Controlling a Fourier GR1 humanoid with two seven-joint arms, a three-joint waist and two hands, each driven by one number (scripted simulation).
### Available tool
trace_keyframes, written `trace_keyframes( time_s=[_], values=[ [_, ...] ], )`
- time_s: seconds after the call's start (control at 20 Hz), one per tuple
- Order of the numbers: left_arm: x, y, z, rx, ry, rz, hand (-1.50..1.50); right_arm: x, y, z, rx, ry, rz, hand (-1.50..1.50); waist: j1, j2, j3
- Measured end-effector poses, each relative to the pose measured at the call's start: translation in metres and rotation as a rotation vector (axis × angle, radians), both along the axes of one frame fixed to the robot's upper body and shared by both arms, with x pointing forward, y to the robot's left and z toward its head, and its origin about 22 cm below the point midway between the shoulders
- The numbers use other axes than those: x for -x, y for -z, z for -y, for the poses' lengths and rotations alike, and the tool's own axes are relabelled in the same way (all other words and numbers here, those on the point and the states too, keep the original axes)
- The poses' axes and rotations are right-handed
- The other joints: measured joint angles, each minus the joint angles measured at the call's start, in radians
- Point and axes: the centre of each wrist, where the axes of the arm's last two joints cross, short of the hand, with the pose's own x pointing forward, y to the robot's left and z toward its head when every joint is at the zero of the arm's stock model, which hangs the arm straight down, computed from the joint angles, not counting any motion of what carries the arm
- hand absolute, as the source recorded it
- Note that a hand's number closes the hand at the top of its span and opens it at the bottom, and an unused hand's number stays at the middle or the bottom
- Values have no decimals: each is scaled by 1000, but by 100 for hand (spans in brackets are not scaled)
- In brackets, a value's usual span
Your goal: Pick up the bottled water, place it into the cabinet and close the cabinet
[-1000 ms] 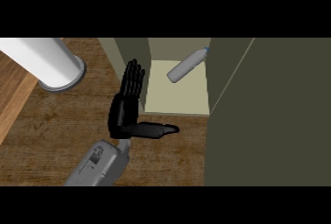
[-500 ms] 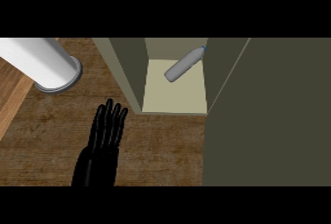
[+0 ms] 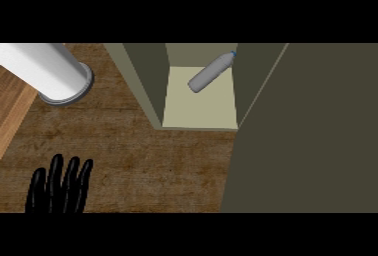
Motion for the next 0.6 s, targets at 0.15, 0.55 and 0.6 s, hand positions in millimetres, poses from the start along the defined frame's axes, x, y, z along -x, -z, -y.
trace_keyframes(
  time_s=[0.15, 0.55, 0.6],
  values=[
    [13, -8, -16, 0, -23, 9, -150, 2, -5, -11, 41, -34, 17, 150, -1, 1, 1],
    [38, -11, -51, -36, -45, -6, -150, -5, -17, -36, 134, -81, 57, 150, 7, 1, 0],
    [42, -9, -54, -42, -42, -12, -150, -6, -18, -38, 140, -83, 60, 150, 11, 0, 0]
  ],
)
